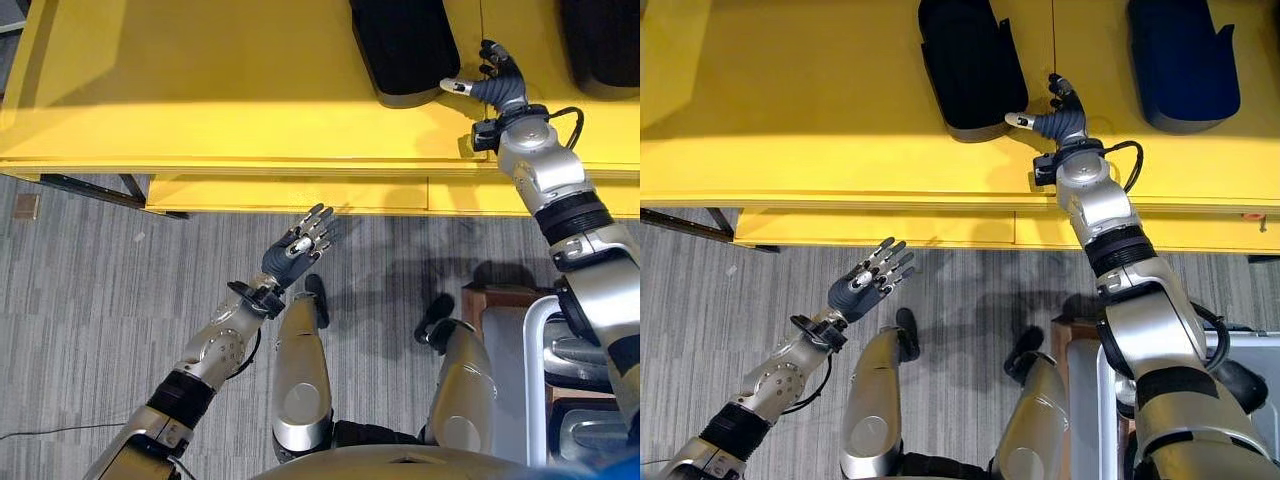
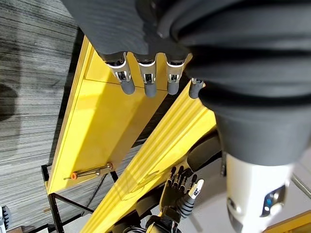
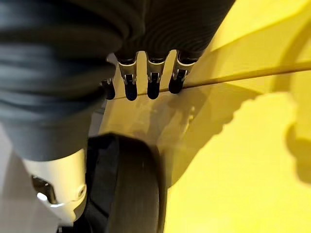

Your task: Move parts from the plastic box to the shelf.

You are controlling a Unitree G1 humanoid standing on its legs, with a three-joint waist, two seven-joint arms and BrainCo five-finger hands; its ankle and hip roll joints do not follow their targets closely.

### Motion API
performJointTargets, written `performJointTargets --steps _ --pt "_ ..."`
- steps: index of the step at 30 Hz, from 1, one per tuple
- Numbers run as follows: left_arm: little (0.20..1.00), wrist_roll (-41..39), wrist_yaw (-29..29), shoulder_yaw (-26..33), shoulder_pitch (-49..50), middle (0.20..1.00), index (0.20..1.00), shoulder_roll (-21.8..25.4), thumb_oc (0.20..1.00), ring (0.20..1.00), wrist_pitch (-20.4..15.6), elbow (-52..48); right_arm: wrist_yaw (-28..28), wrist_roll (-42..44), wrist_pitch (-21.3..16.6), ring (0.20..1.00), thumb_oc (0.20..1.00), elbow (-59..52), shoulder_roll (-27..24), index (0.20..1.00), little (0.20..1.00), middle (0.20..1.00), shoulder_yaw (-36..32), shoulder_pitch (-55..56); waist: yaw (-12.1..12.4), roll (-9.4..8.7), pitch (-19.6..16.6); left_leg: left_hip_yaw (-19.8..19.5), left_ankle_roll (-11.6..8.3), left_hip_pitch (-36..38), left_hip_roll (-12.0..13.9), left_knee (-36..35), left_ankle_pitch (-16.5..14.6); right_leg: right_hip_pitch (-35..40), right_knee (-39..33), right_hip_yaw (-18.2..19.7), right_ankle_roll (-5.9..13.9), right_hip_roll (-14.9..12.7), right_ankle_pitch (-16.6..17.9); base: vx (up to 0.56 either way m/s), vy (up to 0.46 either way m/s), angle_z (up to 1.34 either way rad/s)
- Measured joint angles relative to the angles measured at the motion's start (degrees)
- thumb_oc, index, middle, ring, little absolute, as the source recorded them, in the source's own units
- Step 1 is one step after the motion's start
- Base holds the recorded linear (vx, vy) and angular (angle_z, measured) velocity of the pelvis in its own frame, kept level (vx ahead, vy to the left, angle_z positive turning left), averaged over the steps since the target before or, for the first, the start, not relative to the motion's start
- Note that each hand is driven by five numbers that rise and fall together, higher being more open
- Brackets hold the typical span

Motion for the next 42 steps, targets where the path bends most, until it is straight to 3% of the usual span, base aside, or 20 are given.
performJointTargets --steps 26,32,42 --pt "1.0 0.49 0.0 0.07 1.92 1.0 1.0 -0.73 1.0 1.0 0.02 0.0 7.53 0.92 4.49 1.0 1.0 -6.76 3.78 1.0 1.0 1.0 0.66 2.49 -0.15 0.44 -0.26 -0.17 -0.55 1.23 0.29 -0.25 0.36 -0.22 2.92 0.37 -0.63 -0.48 -2.29 0.0 0.0 0.0" --pt "1.0 0.55 0.26 0.0 2.4 1.0 1.0 -2.47 1.0 1.0 0.02 0.0 7.65 0.91 5.29 1.0 1.0 -7.33 4.09 1.0 1.0 1.0 2.35 2.74 -0.15 1.38 -1.28 -0.17 -0.57 1.18 0.31 -0.34 0.38 -0.37 3.19 0.37 -0.74 -0.49 -2.48 0.0 0.0 0.0" --pt "1.0 0.61 0.33 -0.2 2.62 1.0 1.0 -2.68 1.0 1.0 -0.05 0.0 7.26 0.83 5.63 1.0 1.0 -8.39 6.34 1.0 1.0 1.0 2.78 5.06 -0.14 1.36 -3.06 -0.17 -0.74 1.16 0.31 -0.52 0.46 -0.75 4.2 0.33 -0.57 -0.56 -3.2 0.0 0.002 0.01"
